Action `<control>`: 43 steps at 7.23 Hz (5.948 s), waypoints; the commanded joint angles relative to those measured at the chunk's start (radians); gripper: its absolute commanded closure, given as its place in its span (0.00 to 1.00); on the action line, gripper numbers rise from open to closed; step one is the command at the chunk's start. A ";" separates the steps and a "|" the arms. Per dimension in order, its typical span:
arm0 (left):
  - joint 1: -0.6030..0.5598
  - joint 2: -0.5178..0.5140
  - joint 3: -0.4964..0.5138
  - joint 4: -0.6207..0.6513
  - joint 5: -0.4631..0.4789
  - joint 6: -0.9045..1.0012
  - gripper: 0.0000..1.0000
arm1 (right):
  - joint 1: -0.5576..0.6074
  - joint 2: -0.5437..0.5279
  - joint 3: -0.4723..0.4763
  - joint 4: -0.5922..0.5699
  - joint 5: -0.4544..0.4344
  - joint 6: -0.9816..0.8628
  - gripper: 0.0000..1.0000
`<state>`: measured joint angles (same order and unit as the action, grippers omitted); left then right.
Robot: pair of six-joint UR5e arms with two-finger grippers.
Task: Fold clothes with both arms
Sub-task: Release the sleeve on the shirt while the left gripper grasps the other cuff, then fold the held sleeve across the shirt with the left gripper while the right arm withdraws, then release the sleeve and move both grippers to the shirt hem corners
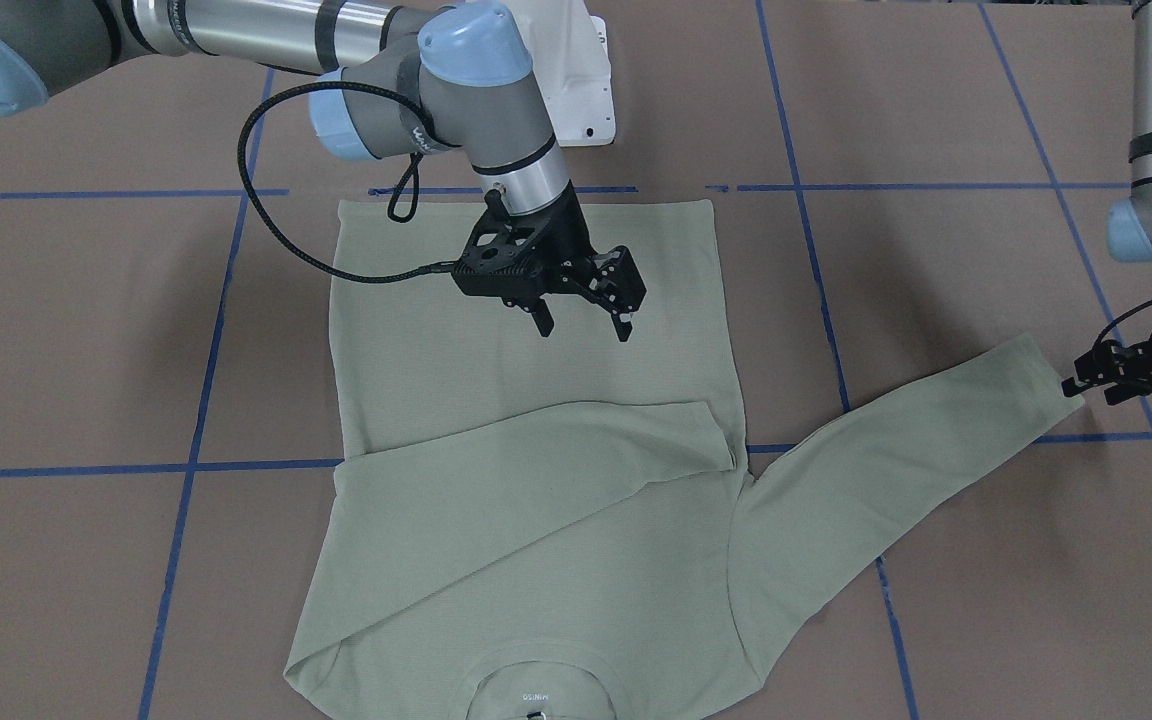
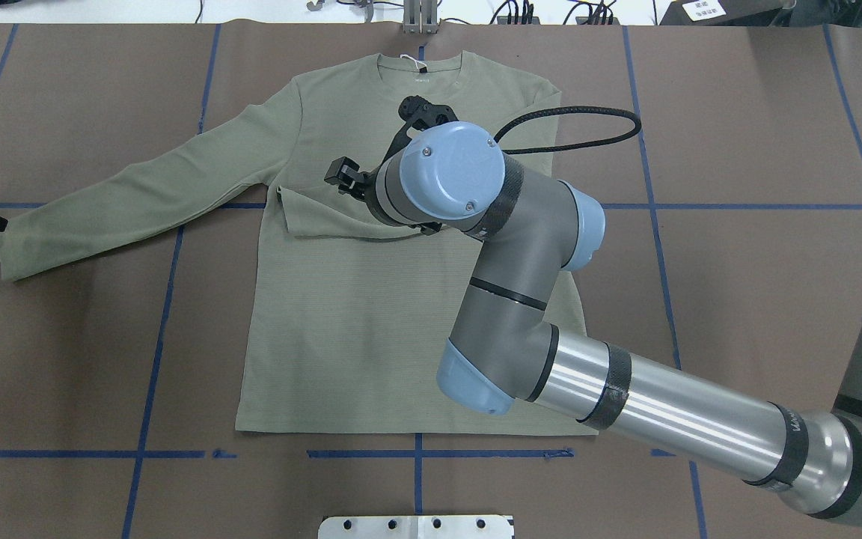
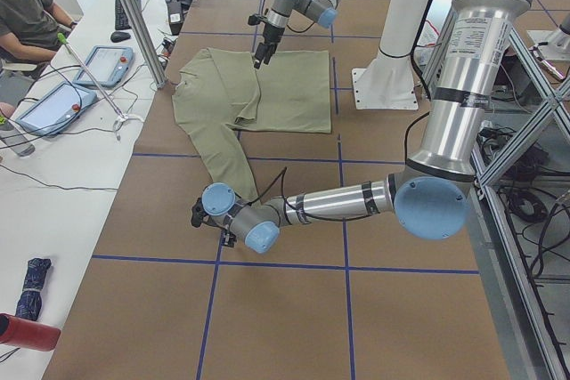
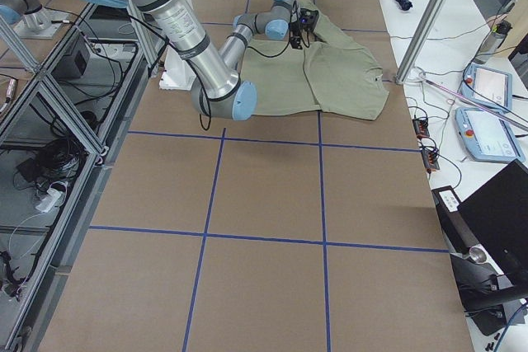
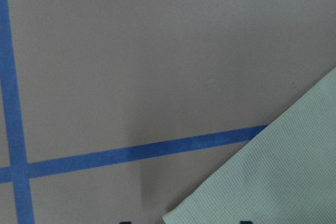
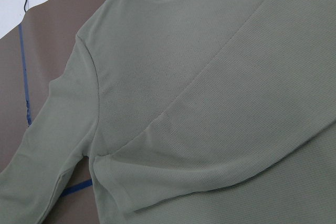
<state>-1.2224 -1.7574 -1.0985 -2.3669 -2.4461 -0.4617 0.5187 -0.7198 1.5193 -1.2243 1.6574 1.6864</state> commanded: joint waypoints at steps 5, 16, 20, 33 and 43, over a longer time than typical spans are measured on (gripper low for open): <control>0.018 -0.019 0.020 0.001 0.002 0.002 0.39 | 0.000 -0.012 0.001 0.006 0.002 -0.004 0.00; 0.023 -0.019 -0.292 0.006 -0.119 -0.390 1.00 | 0.104 -0.278 0.256 0.011 0.146 -0.127 0.00; 0.328 -0.297 -0.502 0.014 0.244 -1.162 1.00 | 0.257 -0.479 0.292 0.012 0.286 -0.365 0.00; 0.735 -1.016 0.260 -0.158 0.848 -1.384 0.26 | 0.340 -0.762 0.332 0.230 0.357 -0.445 0.00; 0.593 -0.309 -0.644 0.195 0.591 -0.997 0.31 | -0.428 -0.760 0.565 -0.090 -0.323 0.347 0.08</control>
<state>-0.6293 -2.0823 -1.7359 -2.1702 -1.8539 -1.4582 0.1662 -1.4708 2.0811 -1.2904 1.3780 1.9323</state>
